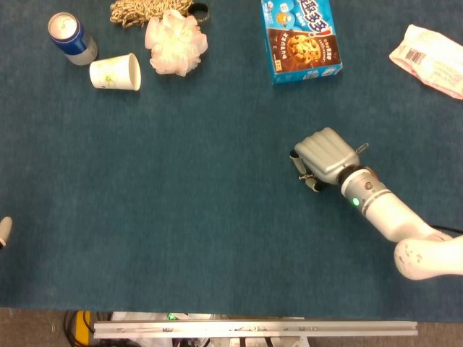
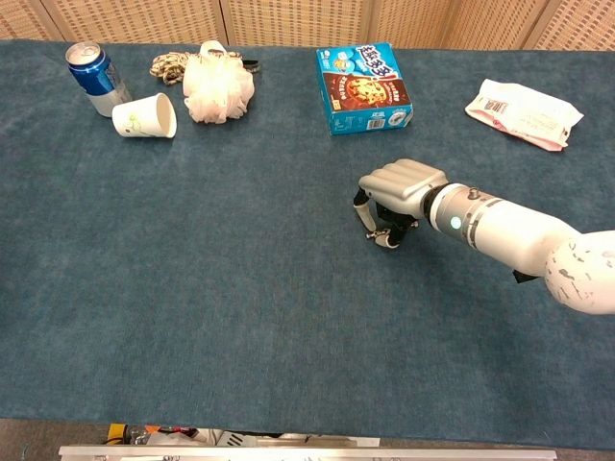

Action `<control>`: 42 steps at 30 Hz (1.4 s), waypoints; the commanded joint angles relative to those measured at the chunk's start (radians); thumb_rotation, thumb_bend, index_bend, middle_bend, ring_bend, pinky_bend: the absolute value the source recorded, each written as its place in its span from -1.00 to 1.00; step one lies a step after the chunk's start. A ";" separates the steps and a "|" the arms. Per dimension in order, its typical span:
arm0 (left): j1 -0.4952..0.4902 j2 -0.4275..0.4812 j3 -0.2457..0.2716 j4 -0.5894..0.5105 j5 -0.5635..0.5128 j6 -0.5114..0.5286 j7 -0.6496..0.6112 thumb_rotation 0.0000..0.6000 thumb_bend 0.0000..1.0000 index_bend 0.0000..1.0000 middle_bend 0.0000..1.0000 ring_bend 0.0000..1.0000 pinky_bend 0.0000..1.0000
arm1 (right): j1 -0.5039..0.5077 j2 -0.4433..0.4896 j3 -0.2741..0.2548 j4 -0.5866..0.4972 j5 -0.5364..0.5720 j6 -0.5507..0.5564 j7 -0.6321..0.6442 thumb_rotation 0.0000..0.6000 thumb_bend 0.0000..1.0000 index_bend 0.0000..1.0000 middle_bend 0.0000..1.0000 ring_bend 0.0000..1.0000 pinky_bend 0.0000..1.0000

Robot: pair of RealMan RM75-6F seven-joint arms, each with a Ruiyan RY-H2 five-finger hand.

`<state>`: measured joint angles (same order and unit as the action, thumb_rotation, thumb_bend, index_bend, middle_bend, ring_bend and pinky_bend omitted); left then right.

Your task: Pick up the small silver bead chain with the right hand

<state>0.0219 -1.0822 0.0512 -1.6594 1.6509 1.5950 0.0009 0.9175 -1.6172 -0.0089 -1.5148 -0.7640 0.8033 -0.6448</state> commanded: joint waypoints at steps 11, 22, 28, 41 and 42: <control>0.002 0.001 -0.001 0.003 0.001 0.005 -0.006 1.00 -0.35 -0.83 -0.74 -0.72 -0.94 | -0.012 0.029 0.001 -0.039 -0.015 0.023 0.035 1.00 -0.13 0.27 0.96 1.00 1.00; -0.001 0.002 -0.001 -0.007 0.010 0.004 0.007 1.00 -0.35 -0.83 -0.74 -0.72 -0.94 | -0.084 0.161 0.022 -0.161 -0.141 0.086 0.178 1.00 -0.05 0.31 0.96 1.00 1.00; 0.000 0.005 0.002 -0.020 0.017 0.006 0.020 1.00 -0.35 -0.83 -0.74 -0.72 -0.94 | -0.143 0.244 0.028 -0.213 -0.241 0.144 0.270 1.00 -0.03 0.32 0.96 1.00 1.00; -0.005 0.002 0.009 -0.045 0.030 -0.007 0.049 1.00 -0.35 -0.83 -0.74 -0.72 -0.94 | -0.234 0.352 0.026 -0.188 -0.342 0.180 0.403 1.00 -0.02 0.34 0.97 1.00 1.00; -0.006 0.001 0.009 -0.047 0.030 -0.009 0.051 1.00 -0.35 -0.83 -0.74 -0.72 -0.94 | -0.238 0.349 0.025 -0.175 -0.342 0.174 0.409 1.00 -0.02 0.35 0.97 1.00 1.00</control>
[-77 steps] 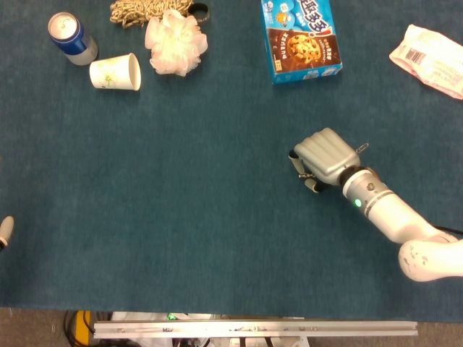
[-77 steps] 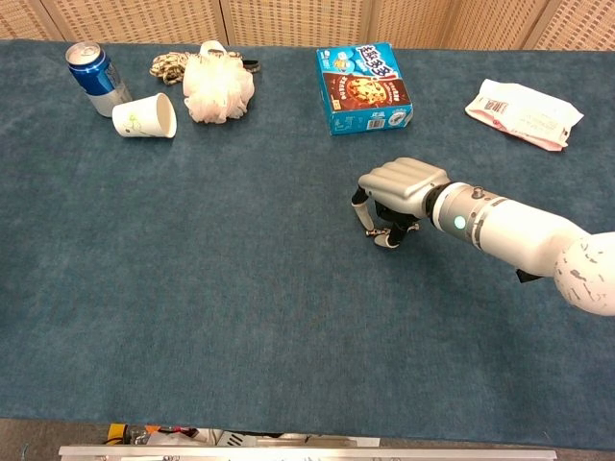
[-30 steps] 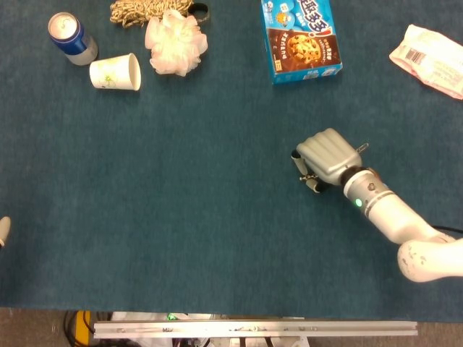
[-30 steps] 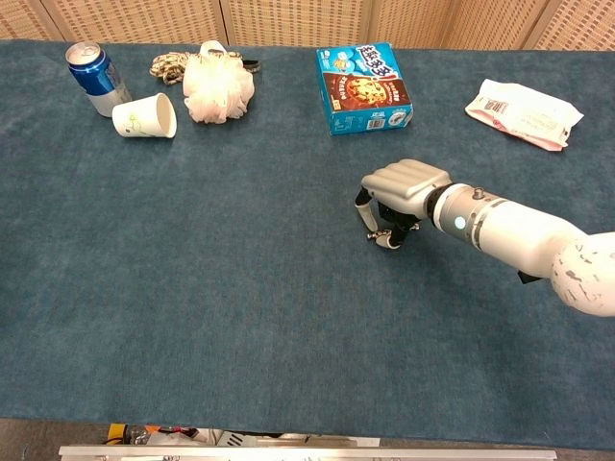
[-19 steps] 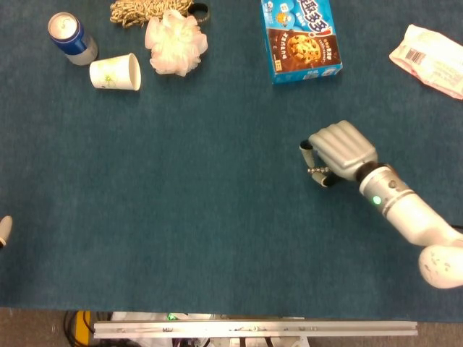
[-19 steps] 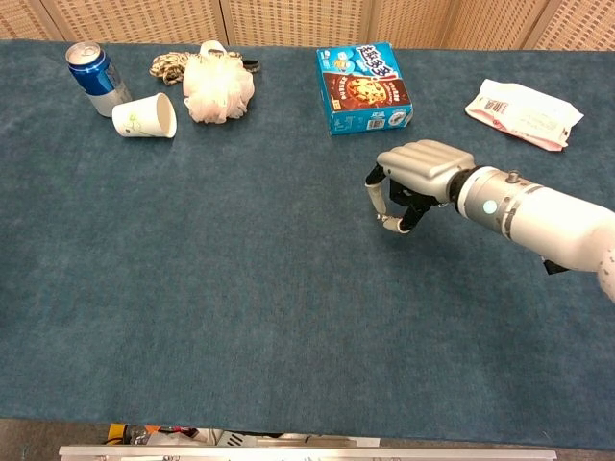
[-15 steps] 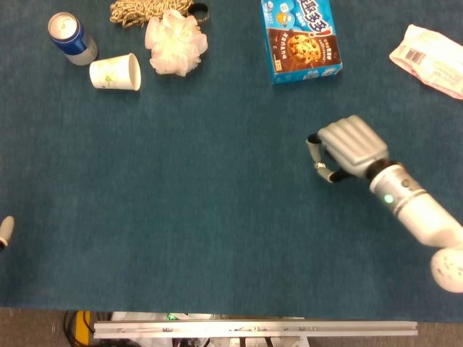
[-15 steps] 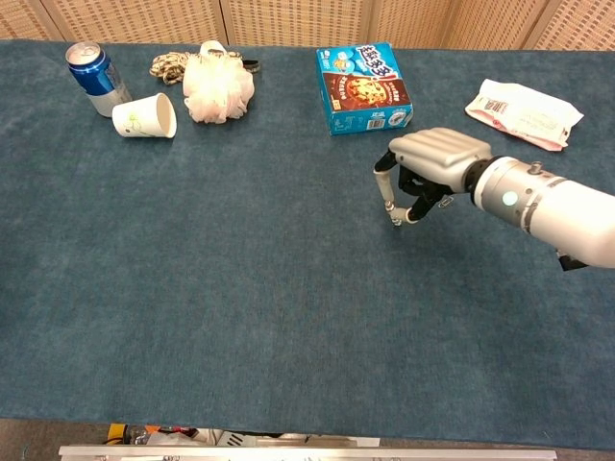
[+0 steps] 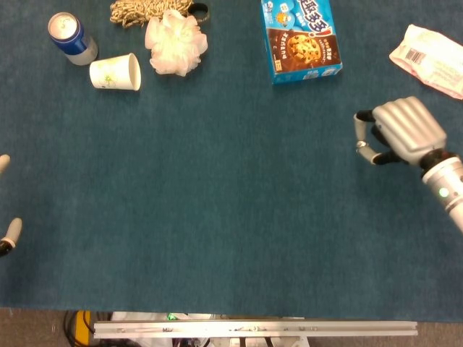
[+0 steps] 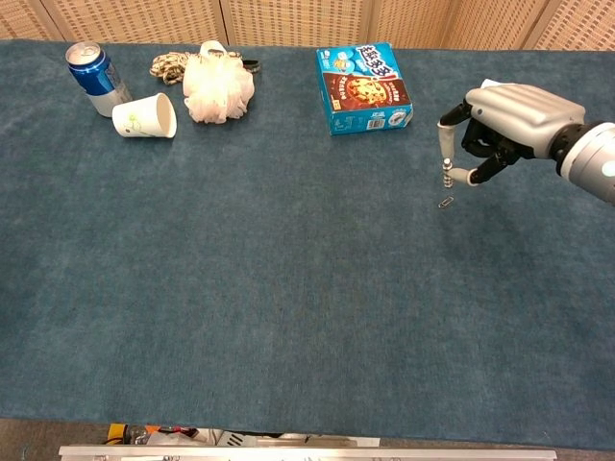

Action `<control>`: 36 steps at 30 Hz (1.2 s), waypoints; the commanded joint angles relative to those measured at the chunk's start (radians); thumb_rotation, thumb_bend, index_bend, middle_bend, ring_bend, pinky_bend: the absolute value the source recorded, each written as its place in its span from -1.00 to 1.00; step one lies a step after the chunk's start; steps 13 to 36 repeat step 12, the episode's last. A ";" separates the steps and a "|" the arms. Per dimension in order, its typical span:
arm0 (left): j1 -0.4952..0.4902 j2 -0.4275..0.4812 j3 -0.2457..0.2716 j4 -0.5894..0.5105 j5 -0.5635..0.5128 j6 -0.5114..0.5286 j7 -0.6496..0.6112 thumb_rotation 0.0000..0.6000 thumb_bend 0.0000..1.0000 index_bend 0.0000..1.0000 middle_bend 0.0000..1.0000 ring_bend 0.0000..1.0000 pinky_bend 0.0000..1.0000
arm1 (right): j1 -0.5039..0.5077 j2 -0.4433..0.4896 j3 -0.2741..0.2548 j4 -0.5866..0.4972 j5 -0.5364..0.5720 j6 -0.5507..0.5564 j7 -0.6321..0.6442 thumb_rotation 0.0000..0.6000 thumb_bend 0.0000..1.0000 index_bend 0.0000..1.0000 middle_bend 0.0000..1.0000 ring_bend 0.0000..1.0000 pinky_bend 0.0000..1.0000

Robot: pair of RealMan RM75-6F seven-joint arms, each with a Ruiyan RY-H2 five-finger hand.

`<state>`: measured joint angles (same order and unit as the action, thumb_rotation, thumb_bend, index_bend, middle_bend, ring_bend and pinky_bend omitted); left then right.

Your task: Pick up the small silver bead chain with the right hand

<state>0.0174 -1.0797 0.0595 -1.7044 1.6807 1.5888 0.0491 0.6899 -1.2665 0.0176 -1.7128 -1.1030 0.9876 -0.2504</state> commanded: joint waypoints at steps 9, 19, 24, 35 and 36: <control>-0.009 -0.003 -0.004 -0.011 -0.010 -0.019 0.018 1.00 -0.35 -0.83 -0.74 -0.72 -0.94 | -0.025 -0.042 0.008 0.114 -0.004 -0.052 0.051 1.00 -0.02 0.35 0.97 1.00 1.00; -0.009 -0.004 -0.003 -0.012 -0.015 -0.022 0.020 1.00 -0.35 -0.83 -0.74 -0.72 -0.94 | -0.023 -0.058 0.013 0.136 -0.004 -0.068 0.054 1.00 -0.02 0.35 0.97 1.00 1.00; -0.009 -0.004 -0.003 -0.012 -0.015 -0.022 0.020 1.00 -0.35 -0.83 -0.74 -0.72 -0.94 | -0.023 -0.058 0.013 0.136 -0.004 -0.068 0.054 1.00 -0.02 0.35 0.97 1.00 1.00; -0.009 -0.004 -0.003 -0.012 -0.015 -0.022 0.020 1.00 -0.35 -0.83 -0.74 -0.72 -0.94 | -0.023 -0.058 0.013 0.136 -0.004 -0.068 0.054 1.00 -0.02 0.35 0.97 1.00 1.00; -0.009 -0.004 -0.003 -0.012 -0.015 -0.022 0.020 1.00 -0.35 -0.83 -0.74 -0.72 -0.94 | -0.023 -0.058 0.013 0.136 -0.004 -0.068 0.054 1.00 -0.02 0.35 0.97 1.00 1.00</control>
